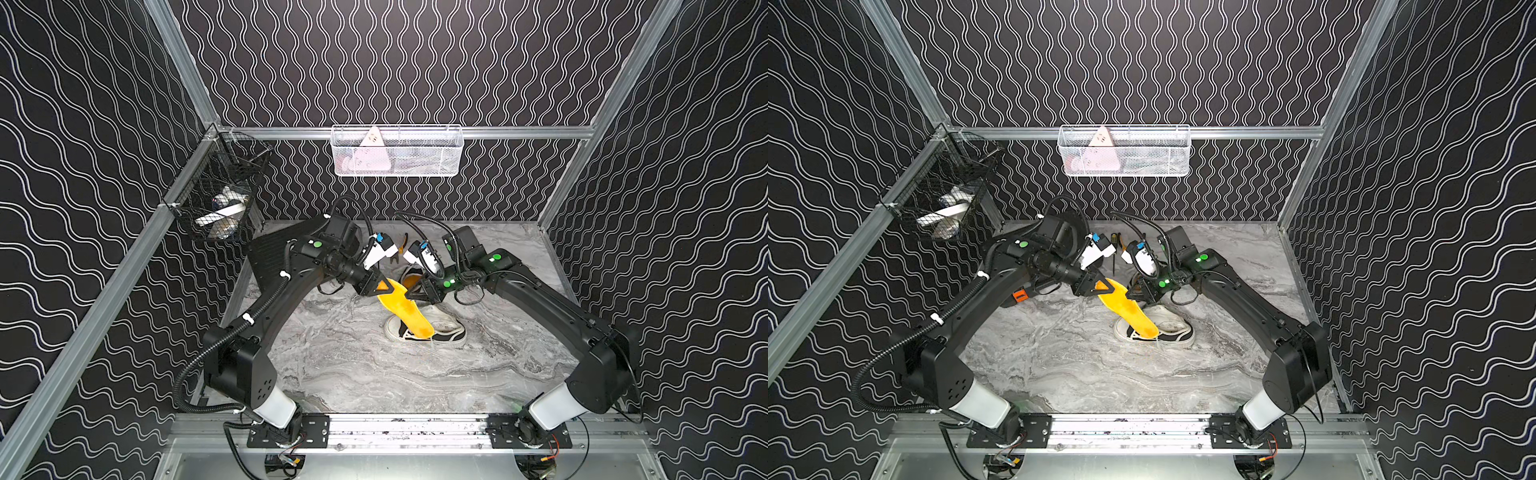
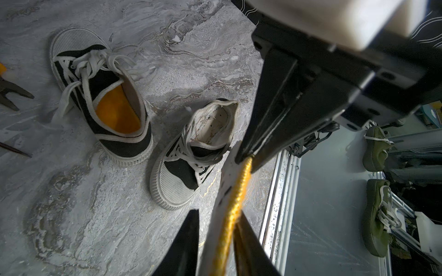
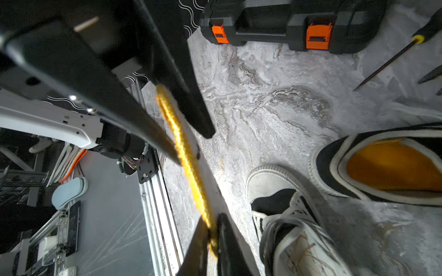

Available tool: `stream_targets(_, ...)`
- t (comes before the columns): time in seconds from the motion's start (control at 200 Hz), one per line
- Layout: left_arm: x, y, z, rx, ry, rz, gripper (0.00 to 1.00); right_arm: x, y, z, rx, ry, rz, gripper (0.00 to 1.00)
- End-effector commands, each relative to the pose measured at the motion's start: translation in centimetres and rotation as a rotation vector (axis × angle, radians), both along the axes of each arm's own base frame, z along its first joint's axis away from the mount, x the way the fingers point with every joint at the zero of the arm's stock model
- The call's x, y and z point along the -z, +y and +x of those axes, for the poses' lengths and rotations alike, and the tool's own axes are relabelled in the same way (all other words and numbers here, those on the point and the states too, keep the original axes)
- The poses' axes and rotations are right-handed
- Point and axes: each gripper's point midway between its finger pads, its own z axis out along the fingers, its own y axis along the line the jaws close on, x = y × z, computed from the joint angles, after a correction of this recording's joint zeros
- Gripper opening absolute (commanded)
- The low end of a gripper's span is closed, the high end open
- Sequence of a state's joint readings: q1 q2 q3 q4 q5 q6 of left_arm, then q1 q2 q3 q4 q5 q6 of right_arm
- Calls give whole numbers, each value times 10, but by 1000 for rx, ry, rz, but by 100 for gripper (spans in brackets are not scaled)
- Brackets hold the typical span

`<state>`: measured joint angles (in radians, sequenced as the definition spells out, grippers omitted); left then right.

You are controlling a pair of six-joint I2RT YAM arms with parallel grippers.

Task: Insert the insole into the shoe
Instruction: Pick up the insole from the center of the board.

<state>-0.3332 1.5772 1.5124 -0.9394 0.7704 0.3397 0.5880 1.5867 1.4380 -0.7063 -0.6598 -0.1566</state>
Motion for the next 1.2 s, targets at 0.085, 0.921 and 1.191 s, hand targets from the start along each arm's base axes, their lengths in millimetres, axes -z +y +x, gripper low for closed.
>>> stream_targets(0.085,6,-6,-5,25,10,18,13,2,-5,7,1,-42,-57,13)
stream_targets(0.921,-38,-18,-5,-37,-15,-107,0,-36,4,2,-46,-148,150,67)
stream_targets(1.191,-28,-8,26,-233,64,-108,0,-40,-3,0,104,-349,66,61)
